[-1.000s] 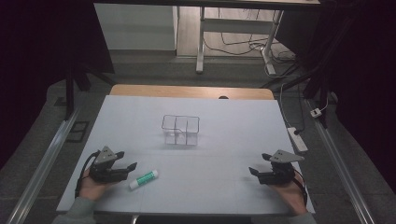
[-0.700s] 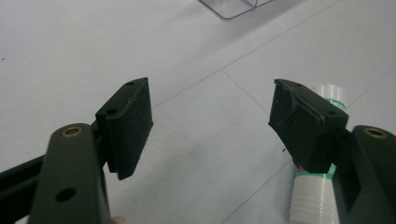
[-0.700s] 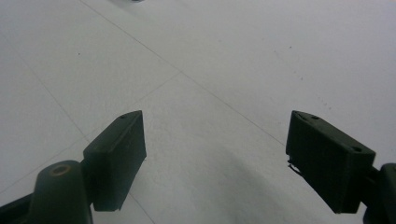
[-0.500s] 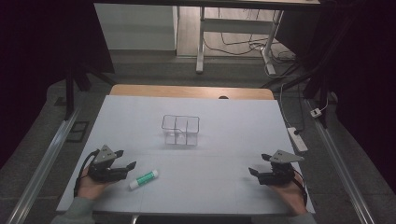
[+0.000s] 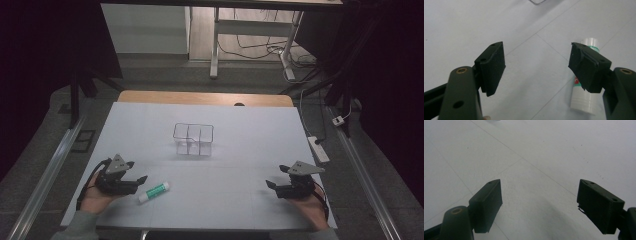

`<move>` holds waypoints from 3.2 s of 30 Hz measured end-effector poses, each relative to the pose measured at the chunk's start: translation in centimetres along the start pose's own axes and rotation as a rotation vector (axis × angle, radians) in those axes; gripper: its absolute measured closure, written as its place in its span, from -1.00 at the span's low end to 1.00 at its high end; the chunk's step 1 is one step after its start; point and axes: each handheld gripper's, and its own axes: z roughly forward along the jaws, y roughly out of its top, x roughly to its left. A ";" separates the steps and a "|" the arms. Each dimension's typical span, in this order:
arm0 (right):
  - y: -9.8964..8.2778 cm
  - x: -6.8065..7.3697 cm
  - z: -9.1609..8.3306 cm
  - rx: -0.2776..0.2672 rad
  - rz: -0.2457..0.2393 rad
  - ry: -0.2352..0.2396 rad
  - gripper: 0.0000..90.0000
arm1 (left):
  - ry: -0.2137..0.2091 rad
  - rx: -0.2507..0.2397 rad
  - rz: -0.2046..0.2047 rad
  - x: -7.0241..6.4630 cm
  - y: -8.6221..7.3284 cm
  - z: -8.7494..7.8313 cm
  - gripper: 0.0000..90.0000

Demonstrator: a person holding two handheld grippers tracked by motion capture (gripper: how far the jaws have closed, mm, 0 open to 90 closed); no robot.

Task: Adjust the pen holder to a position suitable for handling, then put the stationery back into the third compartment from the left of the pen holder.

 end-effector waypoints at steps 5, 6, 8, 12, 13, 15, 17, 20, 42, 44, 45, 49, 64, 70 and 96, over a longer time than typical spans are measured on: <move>0.0 0.0 0.1 0.003 -0.001 -0.002 -0.57 | -0.014 0.021 0.019 -0.3 0.4 -0.2 -0.36; 0.0 0.0 0.1 0.004 0.000 -0.001 -0.57 | -0.025 0.030 0.026 -0.5 0.5 -0.4 -0.35; 0.0 0.1 0.1 0.002 0.002 -0.001 -0.57 | -0.034 0.038 0.031 -0.5 0.6 -0.4 -0.36; 0.0 0.1 0.2 0.003 0.002 0.003 -0.57 | -0.067 0.071 0.052 -0.9 1.0 -0.6 -0.36; 0.0 0.1 0.1 0.005 0.002 -0.001 -0.57 | -0.071 0.077 0.056 -1.0 1.1 -0.6 -0.37; 0.0 0.1 0.1 0.006 0.001 0.002 -0.57 | -0.072 0.086 0.062 -1.2 1.2 -0.7 -0.37; 0.0 0.1 0.1 0.007 0.001 0.002 -0.57 | -0.072 0.092 0.067 -1.3 1.3 -0.8 -0.37; 0.0 0.1 0.2 0.008 0.000 0.002 -0.57 | -0.077 0.124 0.082 -1.7 1.6 -0.8 -0.37; -0.1 0.1 0.2 0.018 -0.004 0.001 -0.57 | -0.128 0.258 0.166 -3.3 2.4 0.6 -0.38; -0.1 0.1 0.2 0.017 -0.004 0.001 -0.57 | -0.130 0.286 0.181 -3.6 2.5 0.9 -0.38; -0.1 0.1 0.2 0.017 -0.008 0.001 -0.57 | -0.130 0.286 0.181 -3.6 2.5 0.9 -0.38; 0.0 0.1 0.2 0.013 -0.006 0.002 -0.57 | -0.143 0.316 0.203 -4.1 2.7 1.3 -0.38; -0.1 0.1 0.2 0.019 -0.006 0.002 -0.57 | -0.129 0.425 0.248 -4.6 2.6 2.8 -0.28; -0.1 0.1 0.1 0.022 -0.007 0.002 -0.57 | -0.123 0.443 0.249 -4.5 2.5 3.1 -0.04; -0.1 0.1 0.1 0.020 -0.003 0.003 -0.57 | -0.130 0.379 0.262 -4.0 2.3 3.0 0.44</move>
